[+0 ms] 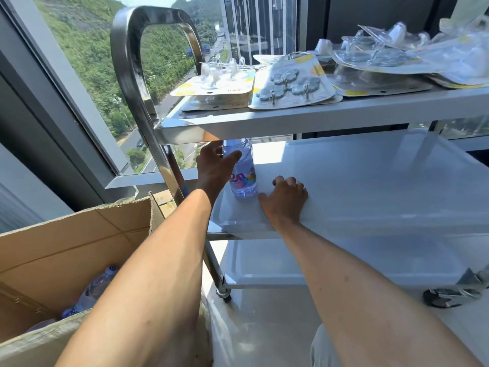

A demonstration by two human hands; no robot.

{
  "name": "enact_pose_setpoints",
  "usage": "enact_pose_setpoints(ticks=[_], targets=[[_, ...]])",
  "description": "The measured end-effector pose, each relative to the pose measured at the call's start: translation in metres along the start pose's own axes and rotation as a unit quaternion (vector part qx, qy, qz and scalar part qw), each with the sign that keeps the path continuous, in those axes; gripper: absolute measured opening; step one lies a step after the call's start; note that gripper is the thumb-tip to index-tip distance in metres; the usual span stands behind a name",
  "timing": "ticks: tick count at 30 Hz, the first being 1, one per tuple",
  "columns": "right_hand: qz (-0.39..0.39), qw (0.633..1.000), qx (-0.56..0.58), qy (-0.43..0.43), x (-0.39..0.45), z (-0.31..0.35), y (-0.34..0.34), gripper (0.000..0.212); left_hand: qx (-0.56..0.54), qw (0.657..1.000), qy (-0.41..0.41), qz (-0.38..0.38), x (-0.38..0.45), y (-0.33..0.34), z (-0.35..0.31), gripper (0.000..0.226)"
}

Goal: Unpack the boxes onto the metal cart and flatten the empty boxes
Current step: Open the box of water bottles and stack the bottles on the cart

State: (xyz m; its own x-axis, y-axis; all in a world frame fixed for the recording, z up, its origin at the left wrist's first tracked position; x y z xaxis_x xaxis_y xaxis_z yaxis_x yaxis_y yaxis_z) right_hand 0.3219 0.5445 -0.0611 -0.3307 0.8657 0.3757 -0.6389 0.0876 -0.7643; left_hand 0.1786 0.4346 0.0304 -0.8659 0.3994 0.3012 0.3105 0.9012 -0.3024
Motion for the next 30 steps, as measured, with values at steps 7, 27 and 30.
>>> enact_pose_setpoints(ticks=[7,27,30], targets=[[0.009,1.000,-0.010,-0.014,-0.001,0.003,0.003,0.046,0.023,0.999,0.021,0.001,0.002,-0.002,-0.006,0.028],[0.073,0.982,0.171,-0.030,-0.079,0.041,-0.039,0.016,0.247,0.899,-0.171,0.319,-0.086,-0.067,0.004,0.023],[0.152,0.966,0.176,-0.110,-0.110,0.079,-0.037,0.029,0.227,0.852,-0.275,0.384,-0.095,-0.114,0.017,0.025]])
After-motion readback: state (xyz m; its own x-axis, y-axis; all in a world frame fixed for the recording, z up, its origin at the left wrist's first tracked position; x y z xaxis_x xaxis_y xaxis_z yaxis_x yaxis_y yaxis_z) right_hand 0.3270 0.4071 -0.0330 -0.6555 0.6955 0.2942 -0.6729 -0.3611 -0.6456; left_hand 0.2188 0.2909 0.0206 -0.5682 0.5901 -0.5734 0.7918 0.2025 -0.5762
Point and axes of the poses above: each hand's wrist, its own x-axis towards the middle knuckle, its own y-axis out of the palm, z = x × y, the point moved 7 cm from there along x, towards the middle knuckle, and after that the axes turned 5 degrees about -z, right-handed, at the moved point
